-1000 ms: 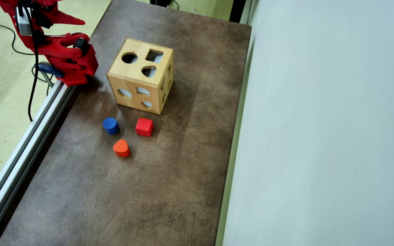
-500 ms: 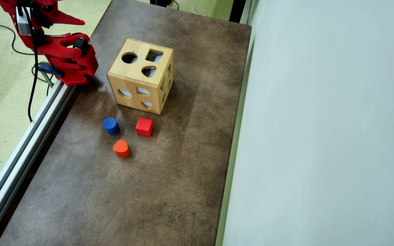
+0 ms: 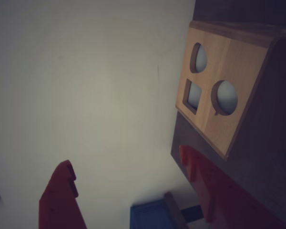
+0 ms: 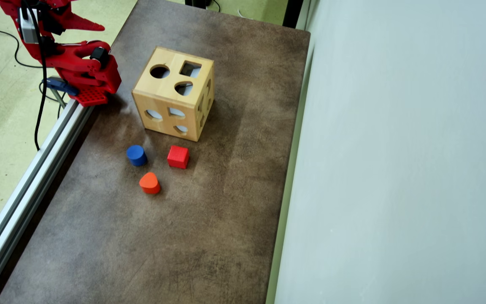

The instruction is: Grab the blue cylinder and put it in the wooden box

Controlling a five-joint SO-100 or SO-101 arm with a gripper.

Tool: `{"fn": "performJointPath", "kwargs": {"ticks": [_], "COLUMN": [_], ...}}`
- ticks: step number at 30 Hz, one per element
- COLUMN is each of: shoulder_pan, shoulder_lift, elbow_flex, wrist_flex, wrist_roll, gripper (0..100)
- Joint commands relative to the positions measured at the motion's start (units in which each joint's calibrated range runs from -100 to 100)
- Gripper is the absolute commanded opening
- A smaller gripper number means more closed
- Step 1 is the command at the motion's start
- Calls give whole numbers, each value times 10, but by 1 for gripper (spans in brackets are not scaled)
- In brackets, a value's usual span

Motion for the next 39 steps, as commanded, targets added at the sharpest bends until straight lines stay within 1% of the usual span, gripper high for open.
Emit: {"fn": "performJointPath", "kwargs": {"ticks": [1,6,13,18,20,23,28,36,39], "shoulder_pan": [-2,-2,6,7,10,48,156,237,259], "shoulder_lift": [3,31,212,293,329,385,441,482,505], "elbow_flex": [-6,1,-12,-99,-133,-149,-149,-140,-140], "wrist_flex": [-3,-6,-9,-53,-52,-50,-50,-49,-49], "wrist_roll": [2,5,4,5,5,6,7,7,7], "gripper": [35,35,35,35,35,35,35,34,32]}}
